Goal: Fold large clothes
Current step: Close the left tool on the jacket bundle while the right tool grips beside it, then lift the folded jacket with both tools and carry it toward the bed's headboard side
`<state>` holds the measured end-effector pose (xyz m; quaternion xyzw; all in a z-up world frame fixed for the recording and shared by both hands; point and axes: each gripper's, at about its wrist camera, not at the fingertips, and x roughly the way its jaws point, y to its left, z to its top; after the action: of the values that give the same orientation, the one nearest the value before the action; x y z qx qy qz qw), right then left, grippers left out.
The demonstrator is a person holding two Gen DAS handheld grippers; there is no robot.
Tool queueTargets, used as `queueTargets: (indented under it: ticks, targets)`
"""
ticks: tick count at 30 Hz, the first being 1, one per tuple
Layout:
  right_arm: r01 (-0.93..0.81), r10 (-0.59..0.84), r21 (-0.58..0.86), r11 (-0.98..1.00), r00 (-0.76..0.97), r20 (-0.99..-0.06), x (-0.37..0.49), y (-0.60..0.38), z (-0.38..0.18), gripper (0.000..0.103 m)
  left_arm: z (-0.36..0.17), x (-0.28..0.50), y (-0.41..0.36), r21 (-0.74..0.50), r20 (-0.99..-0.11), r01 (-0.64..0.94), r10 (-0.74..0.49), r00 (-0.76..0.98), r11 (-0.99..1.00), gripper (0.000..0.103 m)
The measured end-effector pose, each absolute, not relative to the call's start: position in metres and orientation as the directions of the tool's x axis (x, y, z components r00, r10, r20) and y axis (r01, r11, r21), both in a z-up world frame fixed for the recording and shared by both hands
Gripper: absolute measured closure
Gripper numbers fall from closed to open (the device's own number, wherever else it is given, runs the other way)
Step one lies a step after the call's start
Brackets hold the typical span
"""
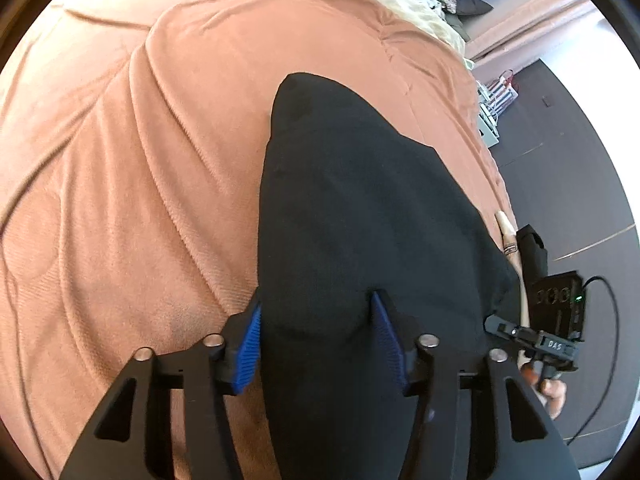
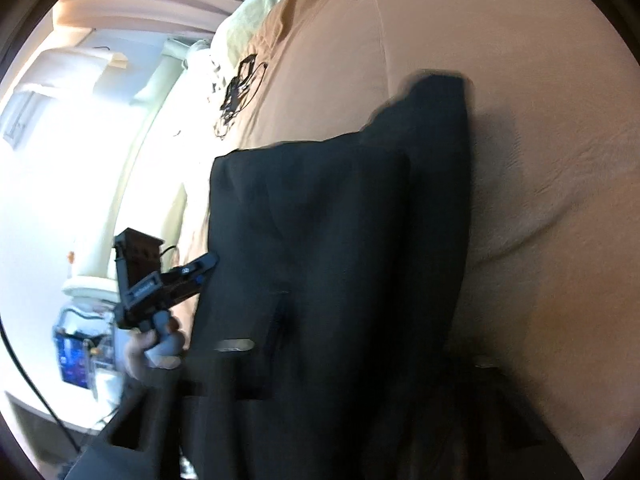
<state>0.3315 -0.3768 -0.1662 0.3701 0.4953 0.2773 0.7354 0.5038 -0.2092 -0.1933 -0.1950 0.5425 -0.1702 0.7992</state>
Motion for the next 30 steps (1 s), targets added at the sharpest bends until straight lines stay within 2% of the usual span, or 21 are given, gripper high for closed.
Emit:
queueTargets:
  ticks: [1, 7, 18, 30]
  targets:
    - [-0.054, 0.767, 0.809, 0.585, 0.363, -0.53, 0.33, -0.376, -0.162, 0.083, -0.19, 0.502, -0.21, -0.488, -0.803, 0.066, -0.477, 0.358, 0.871, 0.061]
    - [-0.109, 0.693, 0.729, 0.675, 0.431, -0.577, 0.314, -0.364, -0.116, 0.086, -0.162, 0.49, -0.205, -0.502, -0.774, 0.1, -0.498, 0.392, 0.859, 0.075]
    - [-0.216, 0.655, 0.663, 0.717, 0.532, -0.536, 0.311, -0.341, -0.078, 0.088, -0.084, 0.438, -0.176, -0.548, -0.655, 0.17, -0.546, 0.523, 0.819, 0.081]
    - [-0.415, 0.687, 0.572, 0.707, 0.594, -0.418, 0.265, -0.274, 0.04, 0.088, 0.035, 0.357, -0.108, -0.537, -0.465, 0.249, -0.529, 0.709, 0.806, 0.083]
